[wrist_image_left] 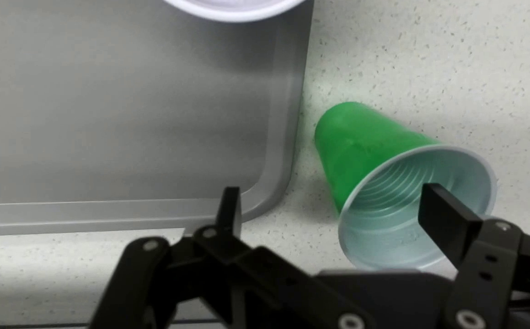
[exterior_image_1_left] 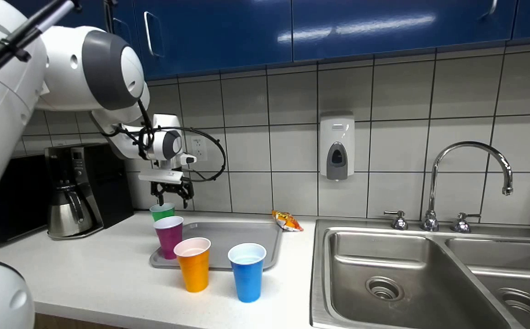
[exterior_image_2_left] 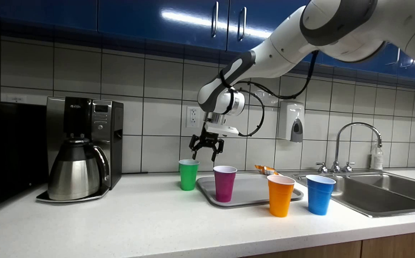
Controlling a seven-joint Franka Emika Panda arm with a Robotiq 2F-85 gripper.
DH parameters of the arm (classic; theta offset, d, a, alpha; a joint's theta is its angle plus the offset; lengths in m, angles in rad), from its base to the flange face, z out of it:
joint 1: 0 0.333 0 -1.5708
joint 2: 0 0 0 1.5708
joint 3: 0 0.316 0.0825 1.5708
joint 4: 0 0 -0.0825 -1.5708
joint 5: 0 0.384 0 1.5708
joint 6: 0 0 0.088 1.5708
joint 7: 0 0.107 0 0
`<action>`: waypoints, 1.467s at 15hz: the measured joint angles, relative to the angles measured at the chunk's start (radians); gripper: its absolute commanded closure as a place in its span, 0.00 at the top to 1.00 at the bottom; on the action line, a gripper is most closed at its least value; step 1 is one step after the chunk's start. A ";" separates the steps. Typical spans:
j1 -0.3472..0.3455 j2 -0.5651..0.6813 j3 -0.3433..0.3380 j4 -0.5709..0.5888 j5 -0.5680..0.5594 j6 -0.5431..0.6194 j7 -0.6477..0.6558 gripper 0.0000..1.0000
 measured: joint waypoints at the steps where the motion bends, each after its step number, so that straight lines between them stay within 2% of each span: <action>1: 0.004 0.014 -0.001 0.019 0.000 0.000 0.009 1.00; 8: 0.029 0.111 -0.008 0.142 -0.006 -0.005 0.042 1.00; 15: 0.032 0.168 -0.008 0.229 -0.017 -0.125 0.042 1.00; 16: 0.032 0.173 -0.008 0.238 -0.020 -0.136 0.042 0.94; 17: 0.033 0.177 -0.008 0.246 -0.024 -0.144 0.042 0.74; 22: 0.034 0.189 -0.008 0.268 -0.029 -0.166 0.037 0.35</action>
